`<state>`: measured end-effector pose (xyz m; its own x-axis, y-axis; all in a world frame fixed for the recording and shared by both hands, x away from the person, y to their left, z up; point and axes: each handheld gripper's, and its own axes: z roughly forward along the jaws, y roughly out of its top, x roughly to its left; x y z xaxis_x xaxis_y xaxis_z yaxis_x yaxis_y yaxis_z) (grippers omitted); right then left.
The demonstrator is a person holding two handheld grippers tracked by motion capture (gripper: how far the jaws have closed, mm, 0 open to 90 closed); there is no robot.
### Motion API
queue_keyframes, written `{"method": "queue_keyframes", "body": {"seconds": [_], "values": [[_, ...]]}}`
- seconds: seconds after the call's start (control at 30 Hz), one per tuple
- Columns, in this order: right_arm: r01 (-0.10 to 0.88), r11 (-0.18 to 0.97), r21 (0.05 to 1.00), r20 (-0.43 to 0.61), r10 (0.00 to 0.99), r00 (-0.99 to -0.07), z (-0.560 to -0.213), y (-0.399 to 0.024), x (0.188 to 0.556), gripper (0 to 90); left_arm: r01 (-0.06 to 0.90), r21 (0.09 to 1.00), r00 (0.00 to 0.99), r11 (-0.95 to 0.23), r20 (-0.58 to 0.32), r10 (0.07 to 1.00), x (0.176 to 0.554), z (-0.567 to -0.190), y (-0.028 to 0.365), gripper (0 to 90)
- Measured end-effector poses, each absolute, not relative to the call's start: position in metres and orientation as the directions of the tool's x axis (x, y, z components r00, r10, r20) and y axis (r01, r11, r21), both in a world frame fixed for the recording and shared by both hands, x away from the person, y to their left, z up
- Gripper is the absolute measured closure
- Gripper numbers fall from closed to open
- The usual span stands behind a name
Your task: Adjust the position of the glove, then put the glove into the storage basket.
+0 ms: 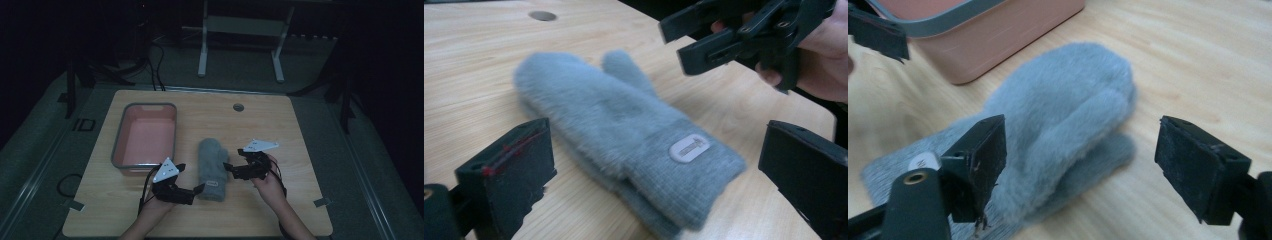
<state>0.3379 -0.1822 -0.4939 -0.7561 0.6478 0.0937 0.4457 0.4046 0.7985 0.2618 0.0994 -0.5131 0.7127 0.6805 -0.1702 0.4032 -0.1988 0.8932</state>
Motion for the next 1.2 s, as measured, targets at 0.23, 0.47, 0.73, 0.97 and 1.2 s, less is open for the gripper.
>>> {"method": "queue_keyframes", "body": {"seconds": [0.23, 0.47, 0.73, 0.97, 1.2], "values": [[0.47, 0.417, 0.778, 0.085, 0.672, -0.736, -0.502, -0.179, 0.332, 11.0, 0.45, 0.85, 0.676, -0.273, -0.125, 0.727, 0.284, -0.51, 0.084, 18.5], [0.524, 0.4, 0.752, 0.131, 0.689, -0.713, -0.513, -0.168, 0.336, 42.2, 0.566, 0.768, 0.606, -0.299, -0.142, 0.783, 0.308, -0.524, 0.077, 28.6], [0.614, 0.449, 0.649, 0.176, 0.696, -0.696, -0.533, -0.161, 0.35, 46.1, 0.624, 0.718, 0.591, -0.309, -0.174, 0.788, 0.32, -0.542, 0.072, 30.2], [0.675, 0.453, 0.582, 0.245, 0.694, -0.677, -0.544, -0.162, 0.361, 40.0, 0.636, 0.701, 0.603, -0.323, -0.19, 0.774, 0.328, -0.551, 0.067, 29.6], [0.653, 0.476, 0.589, 0.264, 0.651, -0.712, -0.547, -0.159, 0.364, 52.2, 0.65, 0.685, 0.628, -0.329, -0.24, 0.74, 0.337, -0.558, 0.067, 36.0]]}}
